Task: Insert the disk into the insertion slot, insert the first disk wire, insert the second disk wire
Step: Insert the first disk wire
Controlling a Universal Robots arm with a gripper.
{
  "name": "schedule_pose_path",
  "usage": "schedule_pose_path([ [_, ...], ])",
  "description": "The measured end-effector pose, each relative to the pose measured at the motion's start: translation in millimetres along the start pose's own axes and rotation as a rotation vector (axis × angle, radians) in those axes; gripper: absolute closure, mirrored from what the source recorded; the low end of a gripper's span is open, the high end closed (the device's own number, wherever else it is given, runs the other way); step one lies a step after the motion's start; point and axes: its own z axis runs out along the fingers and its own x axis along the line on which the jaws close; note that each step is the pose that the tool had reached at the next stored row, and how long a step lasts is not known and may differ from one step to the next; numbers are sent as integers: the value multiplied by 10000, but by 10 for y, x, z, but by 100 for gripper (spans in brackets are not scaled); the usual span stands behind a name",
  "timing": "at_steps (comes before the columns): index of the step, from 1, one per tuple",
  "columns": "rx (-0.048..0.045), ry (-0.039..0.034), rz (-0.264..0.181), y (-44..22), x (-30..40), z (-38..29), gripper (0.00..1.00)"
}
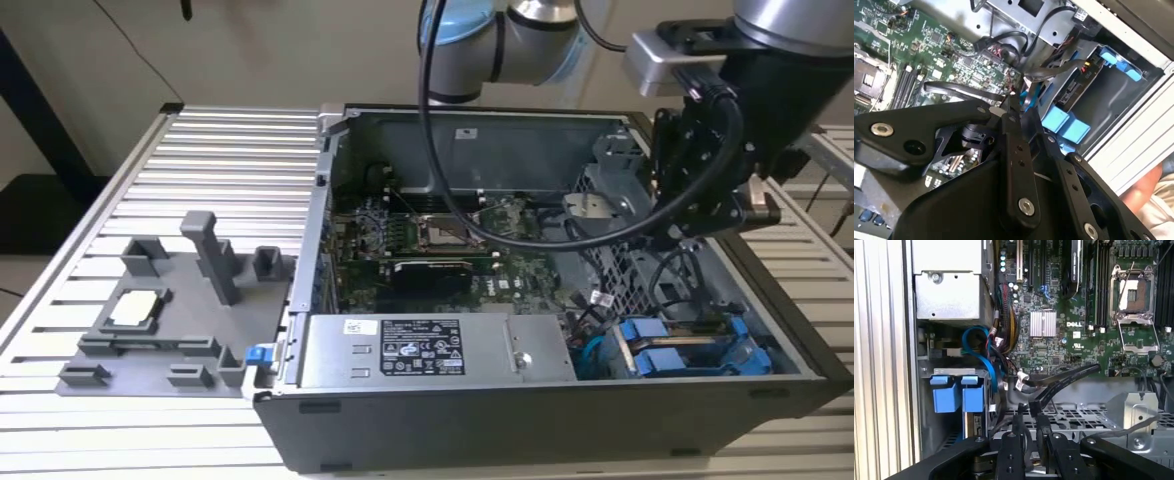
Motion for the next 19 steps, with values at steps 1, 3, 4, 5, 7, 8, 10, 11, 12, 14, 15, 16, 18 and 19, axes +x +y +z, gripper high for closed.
schedule_pose_path([
  [1, -2, -25, -82, 7, 0, 2, 74],
  [3, -3, -71, -213, 26, 0, 7, 74],
  [4, 1, -97, -257, 38, 0, 10, 74],
  [5, 12, -122, -292, 51, 1, 13, 74],
  [7, 29, -161, -360, 79, 1, 17, 74],
  [8, 36, -174, -399, 95, 1, 19, 74],
  [10, 52, -192, -471, 126, 1, 22, 74],
  [11, 63, -205, -507, 143, 1, 25, 74],
  [12, 78, -219, -538, 158, 2, 29, 74],
  [14, 115, -242, -593, 171, 2, 46, 74],
  [15, 135, -246, -614, 173, 2, 58, 74],
  [16, 160, -247, -630, 173, 2, 67, 74],
  [18, 198, -255, -653, 175, 2, 76, 74],
  [19, 198, -258, -654, 182, 3, 76, 74],
])
